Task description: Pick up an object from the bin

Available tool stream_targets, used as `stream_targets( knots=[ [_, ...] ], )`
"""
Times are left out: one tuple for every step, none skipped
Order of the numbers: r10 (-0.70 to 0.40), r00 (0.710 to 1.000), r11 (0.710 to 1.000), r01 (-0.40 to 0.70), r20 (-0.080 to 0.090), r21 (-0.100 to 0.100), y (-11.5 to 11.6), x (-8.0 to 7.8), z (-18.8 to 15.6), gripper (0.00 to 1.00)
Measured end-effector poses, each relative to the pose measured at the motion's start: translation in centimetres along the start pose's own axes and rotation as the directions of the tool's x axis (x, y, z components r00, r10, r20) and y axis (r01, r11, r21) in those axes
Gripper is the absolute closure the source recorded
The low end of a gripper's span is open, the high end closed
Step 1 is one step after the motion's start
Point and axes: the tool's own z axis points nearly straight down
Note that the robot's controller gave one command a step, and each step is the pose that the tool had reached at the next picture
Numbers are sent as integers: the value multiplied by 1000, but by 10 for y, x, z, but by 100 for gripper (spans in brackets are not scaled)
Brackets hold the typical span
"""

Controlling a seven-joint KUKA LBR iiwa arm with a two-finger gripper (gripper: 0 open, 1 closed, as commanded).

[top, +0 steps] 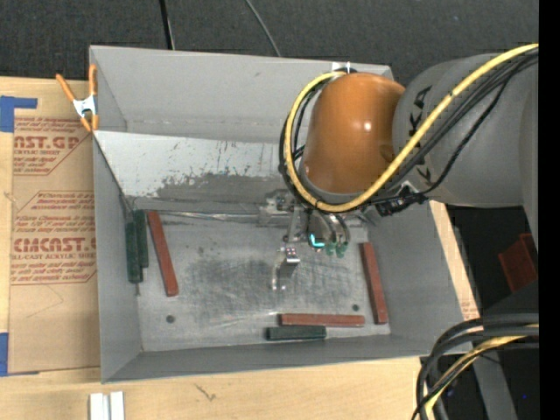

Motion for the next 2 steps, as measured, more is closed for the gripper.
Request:
stream_targets(
  knots=[
    [1, 1000, 1000, -1, 8, 0, 0, -2, -4, 0],
    [-67, 998, 998, 67, 9, 1, -9, 37, 10, 0]
  ],
)
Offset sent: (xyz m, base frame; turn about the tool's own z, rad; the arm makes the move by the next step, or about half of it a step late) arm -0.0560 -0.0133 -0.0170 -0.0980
